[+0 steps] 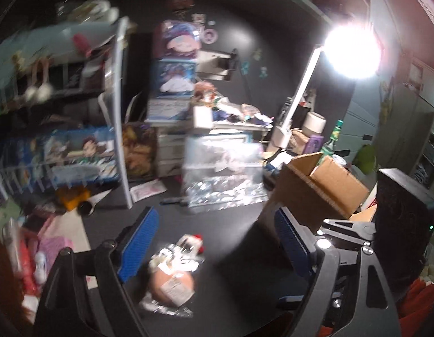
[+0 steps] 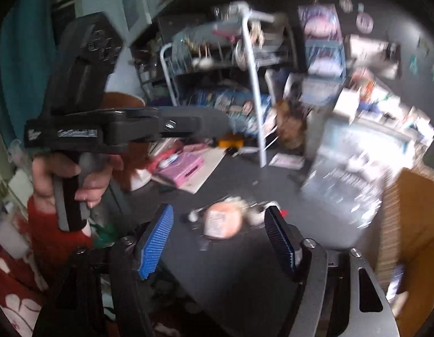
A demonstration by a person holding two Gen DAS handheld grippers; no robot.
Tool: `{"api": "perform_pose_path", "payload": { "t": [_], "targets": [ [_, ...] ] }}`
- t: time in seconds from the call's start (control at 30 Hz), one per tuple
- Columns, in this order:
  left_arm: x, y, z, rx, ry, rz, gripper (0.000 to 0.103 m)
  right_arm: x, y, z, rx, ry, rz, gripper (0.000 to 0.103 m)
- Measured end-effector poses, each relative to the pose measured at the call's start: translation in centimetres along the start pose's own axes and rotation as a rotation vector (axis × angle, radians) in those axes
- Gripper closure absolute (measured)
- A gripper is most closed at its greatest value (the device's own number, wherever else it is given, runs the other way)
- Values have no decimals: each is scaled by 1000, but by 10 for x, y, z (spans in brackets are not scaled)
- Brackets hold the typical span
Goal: Organize objects
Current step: 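Move the right gripper back to the wrapped pink bun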
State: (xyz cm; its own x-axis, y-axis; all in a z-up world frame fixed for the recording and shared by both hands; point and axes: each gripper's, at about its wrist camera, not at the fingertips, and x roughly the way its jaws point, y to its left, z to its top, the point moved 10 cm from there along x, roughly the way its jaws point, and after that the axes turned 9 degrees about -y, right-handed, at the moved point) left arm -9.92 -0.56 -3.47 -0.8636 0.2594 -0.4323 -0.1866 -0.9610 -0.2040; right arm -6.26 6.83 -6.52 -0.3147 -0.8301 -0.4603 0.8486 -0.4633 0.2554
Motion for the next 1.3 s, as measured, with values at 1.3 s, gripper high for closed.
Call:
{"api": "perform_pose_path", "payload": {
  "t": [1.3],
  "targets": [
    [-6, 106, -94, -118, 88, 120, 20, 142, -45, -72, -57, 206, -339, 13]
  ]
}}
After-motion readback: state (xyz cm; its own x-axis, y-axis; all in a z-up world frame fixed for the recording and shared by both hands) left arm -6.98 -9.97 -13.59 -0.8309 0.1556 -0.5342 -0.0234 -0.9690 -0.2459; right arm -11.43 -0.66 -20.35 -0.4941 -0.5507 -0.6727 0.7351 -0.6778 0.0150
